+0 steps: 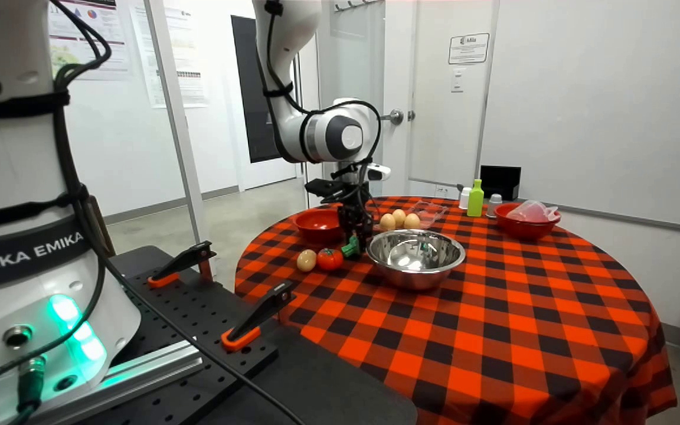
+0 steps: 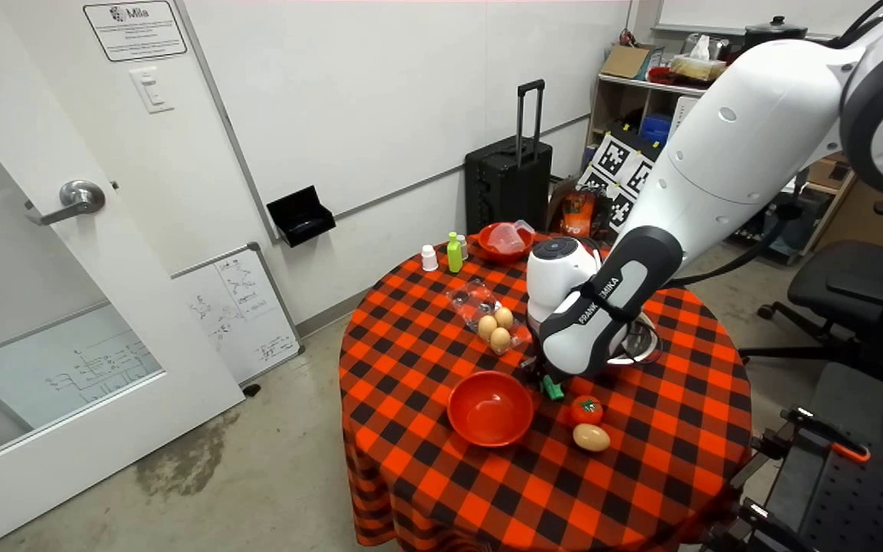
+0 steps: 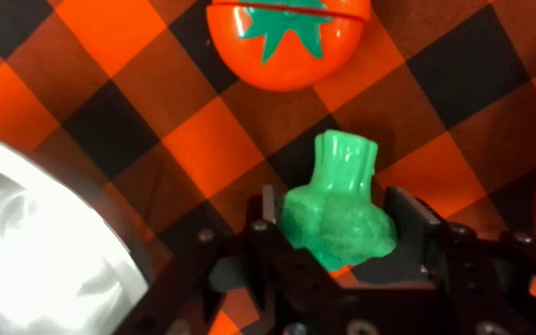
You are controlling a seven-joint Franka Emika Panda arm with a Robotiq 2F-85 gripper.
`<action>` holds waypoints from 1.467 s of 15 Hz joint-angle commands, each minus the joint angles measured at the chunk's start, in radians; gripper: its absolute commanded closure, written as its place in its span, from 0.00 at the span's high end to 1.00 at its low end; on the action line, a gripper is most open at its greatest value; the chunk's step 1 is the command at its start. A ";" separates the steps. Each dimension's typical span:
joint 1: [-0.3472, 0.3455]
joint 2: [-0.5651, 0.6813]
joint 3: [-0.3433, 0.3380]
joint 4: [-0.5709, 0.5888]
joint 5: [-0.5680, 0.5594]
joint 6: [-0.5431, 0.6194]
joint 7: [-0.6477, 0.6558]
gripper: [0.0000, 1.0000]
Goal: Put the broccoli in the silver bowl
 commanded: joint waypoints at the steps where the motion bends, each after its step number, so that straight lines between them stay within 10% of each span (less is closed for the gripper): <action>1: 0.011 0.026 -0.007 0.037 0.019 -0.029 -0.012 0.33; 22: -0.032 -0.320 -0.143 -0.264 0.049 0.056 0.105 0.32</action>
